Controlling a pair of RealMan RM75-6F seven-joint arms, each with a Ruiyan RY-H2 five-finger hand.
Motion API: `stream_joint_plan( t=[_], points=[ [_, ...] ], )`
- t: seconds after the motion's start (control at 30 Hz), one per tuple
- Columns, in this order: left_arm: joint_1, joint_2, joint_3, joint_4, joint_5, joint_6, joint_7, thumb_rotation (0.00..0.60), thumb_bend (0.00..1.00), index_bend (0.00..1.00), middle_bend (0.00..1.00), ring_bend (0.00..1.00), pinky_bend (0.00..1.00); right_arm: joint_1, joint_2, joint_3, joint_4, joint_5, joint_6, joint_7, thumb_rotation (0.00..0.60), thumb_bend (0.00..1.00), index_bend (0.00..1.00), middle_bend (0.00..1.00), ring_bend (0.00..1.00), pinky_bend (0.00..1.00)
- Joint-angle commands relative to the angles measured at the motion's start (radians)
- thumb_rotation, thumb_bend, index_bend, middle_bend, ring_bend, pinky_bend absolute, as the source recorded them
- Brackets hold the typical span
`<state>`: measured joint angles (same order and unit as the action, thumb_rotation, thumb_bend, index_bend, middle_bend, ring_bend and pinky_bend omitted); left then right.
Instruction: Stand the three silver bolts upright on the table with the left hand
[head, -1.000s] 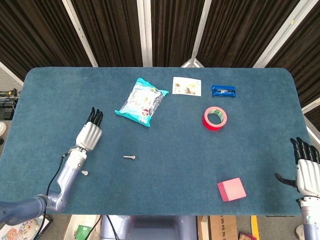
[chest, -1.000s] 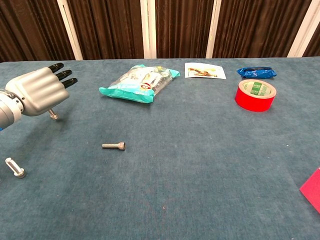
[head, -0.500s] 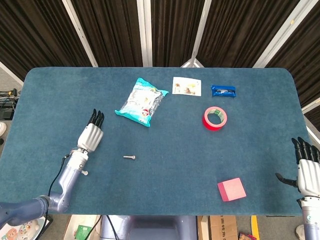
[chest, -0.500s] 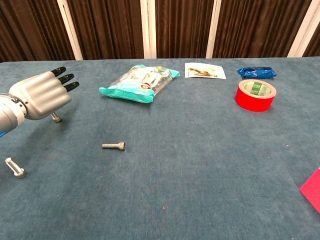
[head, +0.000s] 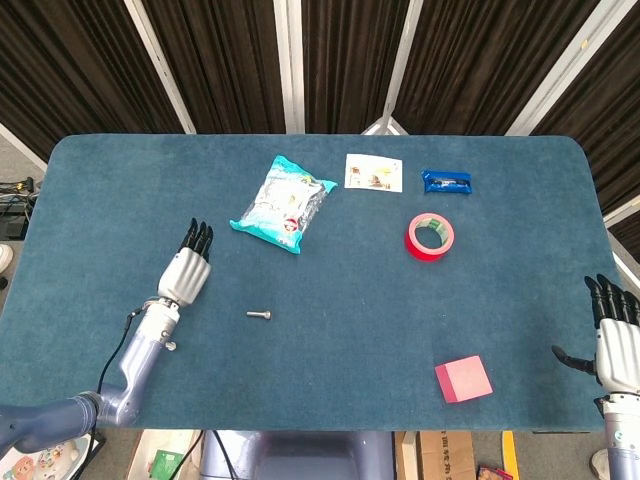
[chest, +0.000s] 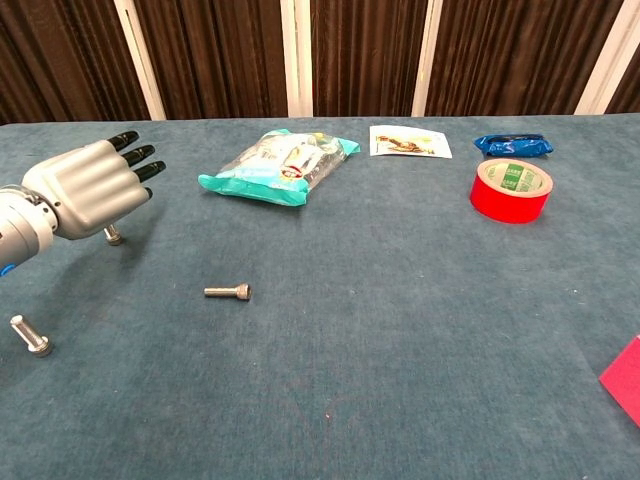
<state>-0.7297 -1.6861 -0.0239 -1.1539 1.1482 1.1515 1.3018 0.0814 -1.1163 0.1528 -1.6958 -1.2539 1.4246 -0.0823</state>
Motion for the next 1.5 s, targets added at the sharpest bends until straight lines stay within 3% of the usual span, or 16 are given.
stream_joint_plan(
  t=[0.03,0.33,0.53,0.73,0.9,1.13,1.5],
  points=[
    [0.006,0.023,-0.018,-0.043,0.012,0.023,-0.04,0.6,0.38,0.36,0.03,0.0,0.0,0.0,0.001,0.0,-0.001,0.001,-0.001,0.0,0.6,0.0,0.0,0.0,0.0,0.0],
    [0.037,0.118,-0.061,-0.271,0.046,0.102,-0.166,0.6,0.36,0.37,0.02,0.0,0.0,-0.002,-0.002,0.001,-0.017,0.011,0.007,-0.022,0.6,0.0,0.0,0.0,0.0,0.0],
    [0.086,0.153,-0.141,-0.529,-0.105,0.087,-0.351,0.6,0.36,0.39,0.02,0.0,0.0,-0.007,0.003,0.005,-0.026,0.018,0.014,-0.024,0.6,0.0,0.0,0.0,0.0,0.0],
    [0.082,0.162,-0.177,-0.646,-0.218,0.065,-0.375,0.6,0.36,0.41,0.02,0.0,0.0,-0.008,0.009,0.006,-0.029,0.023,0.01,-0.019,0.6,0.0,0.0,0.0,0.0,0.0],
    [0.068,0.144,-0.176,-0.683,-0.284,0.06,-0.361,0.6,0.36,0.41,0.03,0.0,0.0,-0.01,0.015,0.01,-0.032,0.028,0.011,-0.012,0.6,0.0,0.0,0.0,0.0,0.0],
    [0.055,0.082,-0.167,-0.645,-0.336,0.07,-0.371,0.6,0.37,0.43,0.03,0.0,0.0,-0.012,0.023,0.012,-0.034,0.032,0.007,0.001,0.6,0.0,0.0,0.0,0.0,0.0],
    [0.035,-0.004,-0.129,-0.518,-0.292,0.044,-0.427,0.6,0.38,0.44,0.03,0.0,0.0,-0.015,0.035,0.017,-0.036,0.038,0.004,0.024,0.6,0.0,0.0,0.0,0.0,0.0]
  ],
)
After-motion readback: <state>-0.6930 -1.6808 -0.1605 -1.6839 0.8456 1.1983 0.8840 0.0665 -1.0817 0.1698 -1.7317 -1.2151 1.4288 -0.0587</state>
